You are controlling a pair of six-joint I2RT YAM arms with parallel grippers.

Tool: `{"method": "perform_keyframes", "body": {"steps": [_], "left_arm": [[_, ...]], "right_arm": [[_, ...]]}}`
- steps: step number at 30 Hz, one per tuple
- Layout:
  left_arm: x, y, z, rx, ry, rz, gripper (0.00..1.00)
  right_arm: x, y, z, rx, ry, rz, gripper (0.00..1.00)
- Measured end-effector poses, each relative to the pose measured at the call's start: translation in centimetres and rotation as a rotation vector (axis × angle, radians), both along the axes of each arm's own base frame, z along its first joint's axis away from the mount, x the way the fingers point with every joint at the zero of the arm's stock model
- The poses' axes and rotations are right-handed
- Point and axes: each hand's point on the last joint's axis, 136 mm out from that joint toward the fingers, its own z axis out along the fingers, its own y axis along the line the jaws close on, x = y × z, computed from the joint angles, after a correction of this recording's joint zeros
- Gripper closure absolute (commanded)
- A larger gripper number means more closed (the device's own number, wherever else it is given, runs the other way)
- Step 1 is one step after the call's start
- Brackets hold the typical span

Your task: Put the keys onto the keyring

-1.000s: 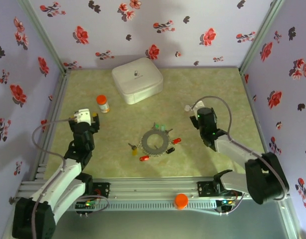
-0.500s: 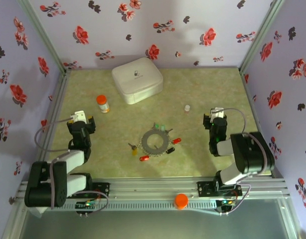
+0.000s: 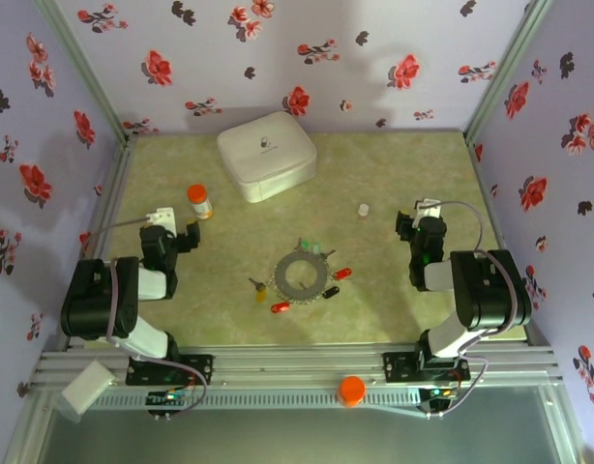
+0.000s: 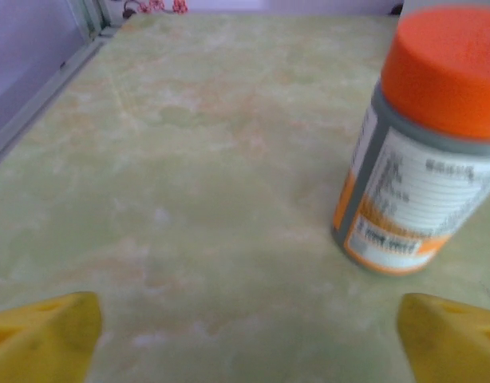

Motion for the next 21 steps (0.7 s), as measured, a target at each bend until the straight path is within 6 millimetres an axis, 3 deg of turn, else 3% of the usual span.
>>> {"method": "perform_keyframes", "body": {"steps": [4, 21], "left_arm": [[1.1, 0.4, 1.7, 0.006, -0.051, 0.028, 0.0], [1.5, -0.6, 1.1, 0.019, 0.0, -0.021, 0.0]], "right_arm": [[-0.1, -0.1, -0.6, 0.014, 0.031, -0.008, 0.35], [-0.2, -0.3, -1.0, 0.029, 0.048, -0.02, 0.32]]}}
